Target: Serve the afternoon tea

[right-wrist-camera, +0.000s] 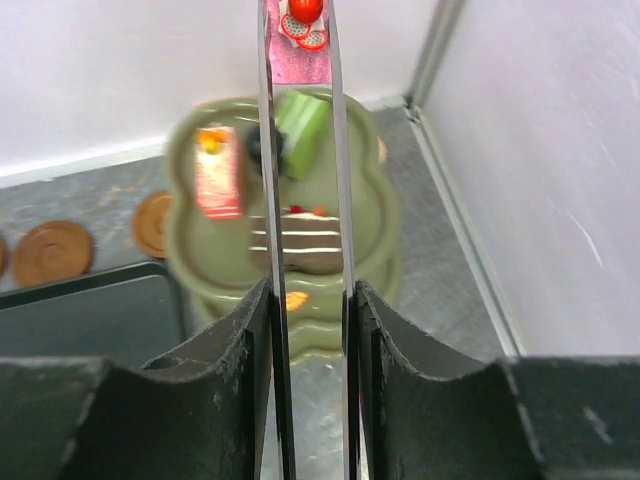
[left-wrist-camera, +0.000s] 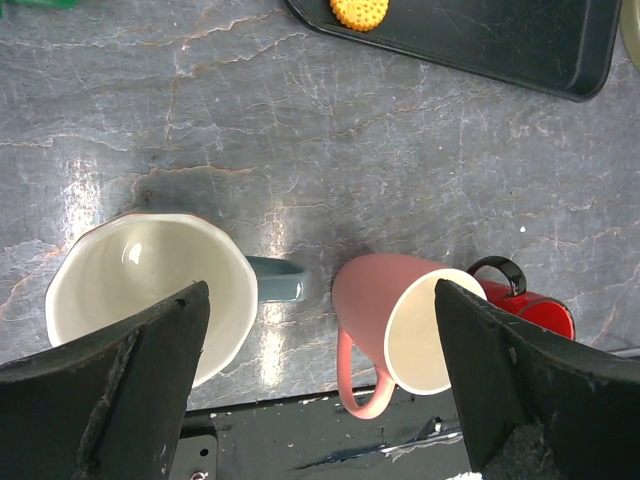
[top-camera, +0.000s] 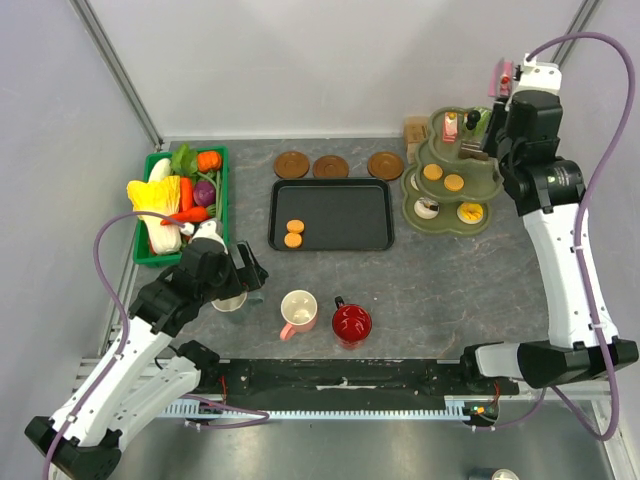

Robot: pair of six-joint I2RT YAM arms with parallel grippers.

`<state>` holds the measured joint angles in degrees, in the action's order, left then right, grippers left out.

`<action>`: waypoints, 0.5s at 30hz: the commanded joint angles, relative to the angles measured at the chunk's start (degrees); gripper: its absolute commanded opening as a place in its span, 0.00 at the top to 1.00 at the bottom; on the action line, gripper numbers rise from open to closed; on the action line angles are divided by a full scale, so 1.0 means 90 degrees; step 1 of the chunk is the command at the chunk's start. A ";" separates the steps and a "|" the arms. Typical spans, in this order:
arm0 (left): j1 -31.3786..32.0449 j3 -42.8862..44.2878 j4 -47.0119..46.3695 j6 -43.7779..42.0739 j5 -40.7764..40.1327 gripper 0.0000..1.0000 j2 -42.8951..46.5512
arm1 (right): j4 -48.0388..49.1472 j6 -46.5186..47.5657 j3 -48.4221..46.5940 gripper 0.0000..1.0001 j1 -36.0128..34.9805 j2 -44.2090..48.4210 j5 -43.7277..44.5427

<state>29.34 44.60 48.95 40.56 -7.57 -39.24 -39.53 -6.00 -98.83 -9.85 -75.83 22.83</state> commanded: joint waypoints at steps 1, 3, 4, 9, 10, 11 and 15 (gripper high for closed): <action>-0.0008 -0.0033 -0.0282 0.0074 0.0089 0.01 0.0132 | -0.0500 -0.0134 -0.0123 0.59 0.0877 -0.0207 -0.0152; -0.0008 -0.0063 -0.0283 0.0093 0.0109 0.01 0.0171 | -0.0636 -0.0095 -0.0123 0.59 0.1306 -0.0333 -0.0600; -0.0018 -0.0073 -0.0302 0.0113 0.0109 0.01 0.0190 | -0.0686 -0.0066 -0.0103 0.57 0.1357 -0.0363 -0.0738; -0.0018 -0.0082 -0.0312 0.0093 0.0148 0.01 0.0230 | -0.0754 0.0032 -0.0054 0.56 0.1485 -0.0461 -0.1247; -0.0018 -0.0092 -0.0331 0.0084 0.0177 0.01 0.0230 | -0.0754 0.0032 -0.0045 0.56 0.1494 -0.0461 -0.1267; -0.0008 -0.0083 -0.0341 0.0074 0.0206 0.01 0.0210 | -0.0754 0.0032 -0.0025 0.55 0.1504 -0.0461 -0.1277; -0.0008 -0.0083 -0.0361 0.0054 0.0236 0.01 0.0181 | -0.0764 -0.0017 0.0014 0.55 0.1514 -0.0529 -0.1316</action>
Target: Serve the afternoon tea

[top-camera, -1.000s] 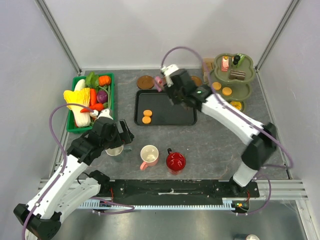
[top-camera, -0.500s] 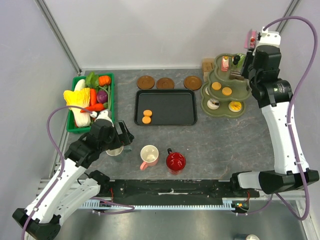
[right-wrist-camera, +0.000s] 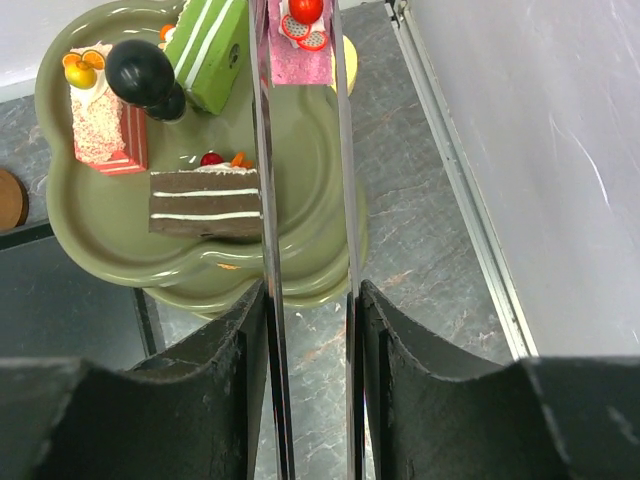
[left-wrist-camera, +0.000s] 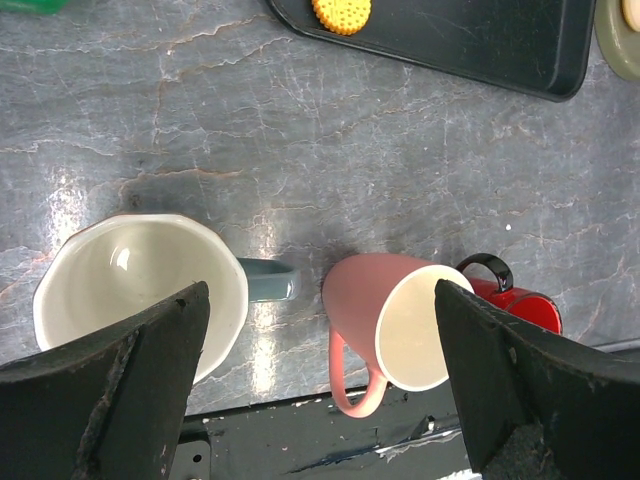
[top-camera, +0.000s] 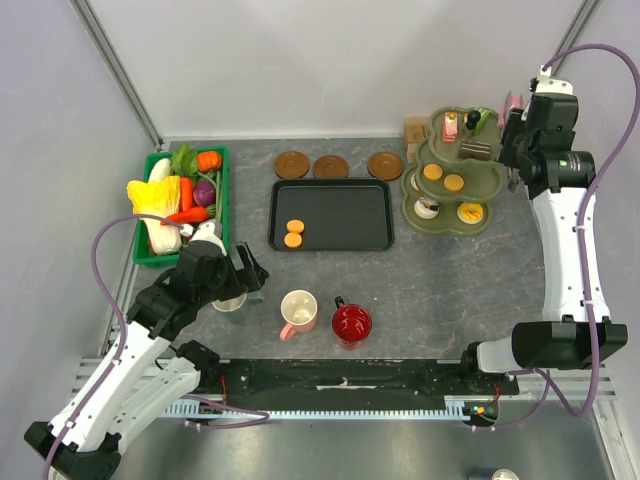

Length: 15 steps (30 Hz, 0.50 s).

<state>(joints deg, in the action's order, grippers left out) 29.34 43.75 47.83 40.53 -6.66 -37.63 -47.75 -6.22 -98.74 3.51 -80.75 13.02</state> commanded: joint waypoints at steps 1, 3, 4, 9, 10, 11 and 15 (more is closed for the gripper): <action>-0.0018 0.0003 -0.0227 0.0057 0.0144 0.01 0.0001 | 0.0139 -0.0002 0.0014 0.55 0.0030 0.0008 -0.0254; -0.0018 0.0003 -0.0237 0.0057 0.0153 0.01 0.0020 | 0.0139 -0.0032 0.0082 0.53 0.0030 -0.0051 -0.0352; -0.0018 0.0003 -0.0227 0.0057 0.0154 0.01 0.0021 | 0.0120 -0.0032 0.0121 0.52 0.0030 -0.0051 -0.0391; -0.0008 -0.0007 -0.0237 0.0057 0.0144 0.01 0.0030 | 0.0090 -0.0061 0.0248 0.52 0.0030 -0.0090 -0.0470; -0.0018 -0.0007 -0.0237 0.0057 0.0144 0.01 0.0021 | 0.0090 -0.0080 0.0239 0.50 0.0030 -0.0090 -0.0450; -0.0008 -0.0007 -0.0217 0.0066 0.0153 0.00 0.0021 | 0.0110 -0.0100 0.0239 0.50 0.0030 -0.0071 -0.0421; -0.0008 -0.0017 -0.0237 0.0076 0.0144 0.01 -0.0009 | 0.0178 -0.0178 0.0151 0.50 0.0030 0.0007 -0.0382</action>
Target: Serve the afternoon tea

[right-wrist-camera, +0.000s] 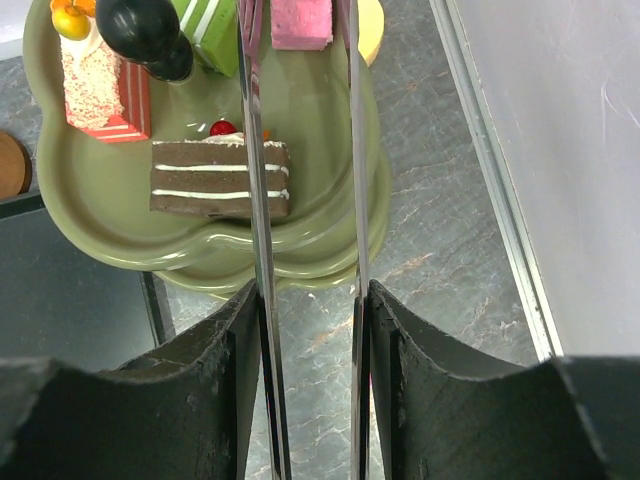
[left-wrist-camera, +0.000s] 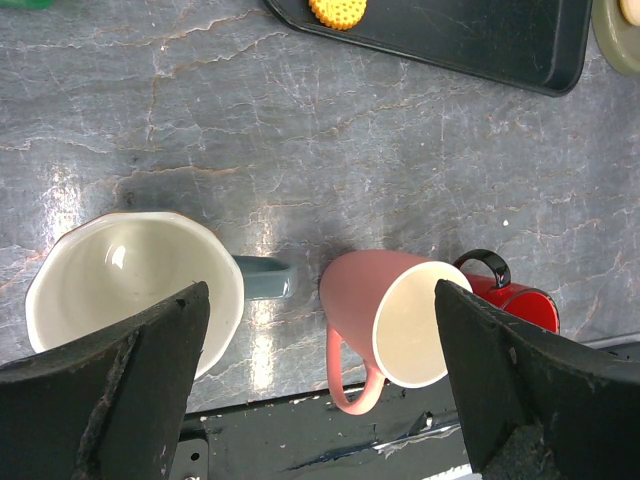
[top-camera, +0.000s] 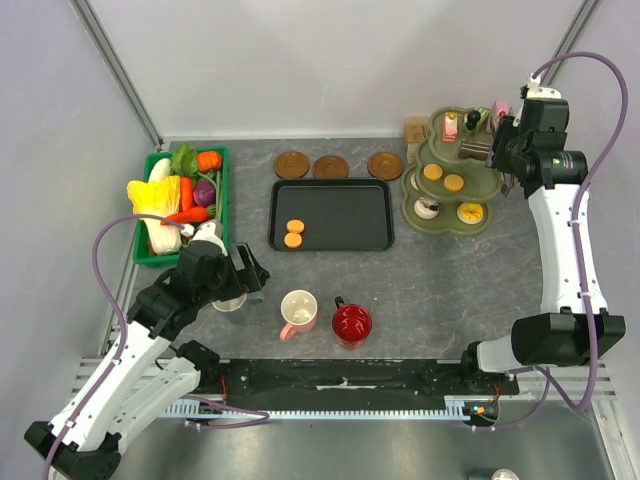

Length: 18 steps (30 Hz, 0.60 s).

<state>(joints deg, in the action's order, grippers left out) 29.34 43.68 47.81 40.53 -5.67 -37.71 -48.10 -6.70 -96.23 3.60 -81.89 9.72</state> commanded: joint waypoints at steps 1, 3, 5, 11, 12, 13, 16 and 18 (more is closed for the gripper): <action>-0.0008 -0.0010 -0.0234 0.0076 0.0044 0.01 0.0011 | 0.0236 -0.0134 -0.0138 0.50 0.0020 0.0153 -0.0005; -0.0018 -0.0010 -0.0225 0.0076 0.0044 0.01 0.0030 | 0.0256 -0.0125 -0.0168 0.50 0.0020 0.0211 -0.0025; -0.0018 -0.0010 -0.0225 0.0076 0.0035 0.01 0.0011 | 0.0324 -0.0115 -0.0168 0.49 0.0020 0.0280 -0.0103; -0.0008 -0.0010 -0.0225 0.0076 0.0044 0.01 0.0020 | 0.0441 -0.0115 -0.0246 0.49 0.0020 0.0485 -0.0152; -0.0018 -0.0019 -0.0225 0.0076 0.0044 0.01 0.0021 | 0.0509 -0.0125 -0.0246 0.49 0.0020 0.0563 -0.0181; -0.0028 -0.0019 -0.0225 0.0076 0.0044 0.01 0.0030 | 0.0558 -0.0115 -0.0265 0.49 0.0020 0.0650 -0.0210; -0.0008 -0.0039 -0.0234 0.0086 0.0034 0.01 0.0030 | 0.0627 -0.0135 -0.0353 0.49 0.0020 0.0875 -0.0589; -0.0018 -0.0039 -0.0234 0.0106 0.0025 0.01 0.0011 | 0.0627 -0.0135 -0.0363 0.50 0.0011 0.0992 -0.1232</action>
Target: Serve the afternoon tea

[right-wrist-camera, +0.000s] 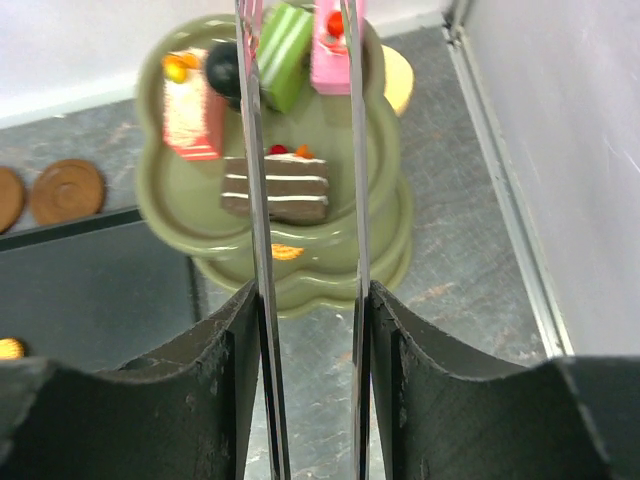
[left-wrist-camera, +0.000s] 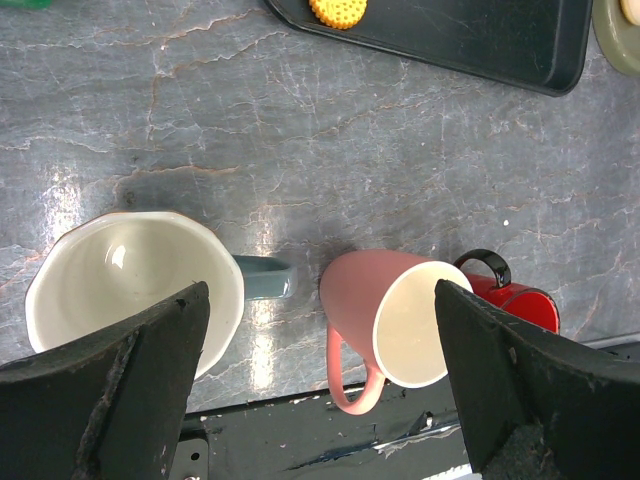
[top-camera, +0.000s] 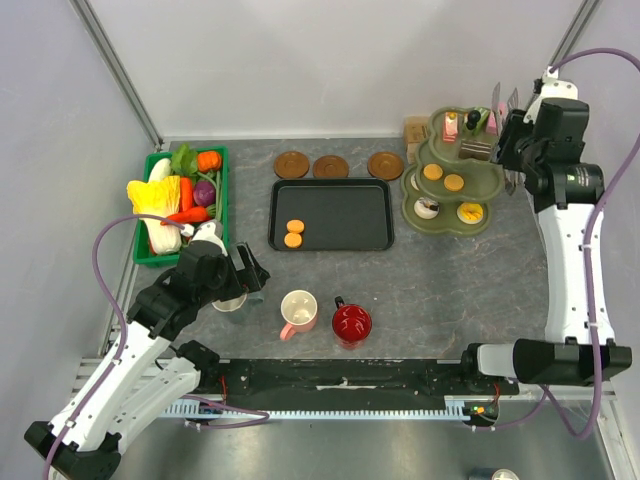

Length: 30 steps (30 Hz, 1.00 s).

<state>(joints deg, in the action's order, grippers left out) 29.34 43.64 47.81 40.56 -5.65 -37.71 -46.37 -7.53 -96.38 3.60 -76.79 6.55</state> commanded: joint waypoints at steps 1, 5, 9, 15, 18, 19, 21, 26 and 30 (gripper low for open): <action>-0.0018 -0.0024 -0.0234 0.0103 0.0022 0.01 0.0001 | 0.0426 0.0006 -0.0317 0.51 0.0011 0.0466 -0.1328; -0.0018 -0.0015 -0.0234 0.0103 -0.0007 0.01 -0.0038 | 0.0523 0.0230 -0.0083 0.51 -0.0359 0.0545 -0.2581; -0.0018 -0.0005 -0.0225 0.0113 -0.0027 0.01 -0.0097 | 0.0504 0.0631 0.0005 0.50 -0.1909 0.0282 -0.2466; -0.0018 0.0024 -0.0225 0.0172 -0.0114 0.01 -0.0145 | 0.0552 0.2083 0.0824 0.48 -0.3610 -0.0314 -0.2621; -0.0018 0.0151 -0.0234 0.0172 -0.0192 0.01 -0.0253 | 0.0523 0.2818 0.1157 0.47 -0.4119 -0.0685 -0.2438; -0.0008 0.0200 -0.0225 0.0162 -0.0222 0.01 -0.0330 | 0.0533 0.2838 0.1168 0.46 -0.4207 -0.0870 -0.2282; -0.0018 0.0307 -0.0225 0.0142 -0.0261 0.01 -0.0467 | 0.0543 0.2761 0.1119 0.46 -0.4286 -0.1202 -0.2154; 0.0001 0.0415 -0.0234 0.0103 -0.0280 0.01 -0.0682 | 0.0582 0.2653 0.0982 0.46 -0.4666 -0.1896 -0.1773; -0.0018 0.0386 -0.0234 0.0113 -0.0300 0.01 -0.0731 | 0.0630 0.2390 0.0894 0.44 -0.4979 -0.2267 -0.1305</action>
<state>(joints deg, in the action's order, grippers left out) 29.34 45.06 47.46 40.64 -7.18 -44.27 -42.89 14.83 -85.73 -38.65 -95.59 -9.82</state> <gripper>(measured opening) 0.993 0.547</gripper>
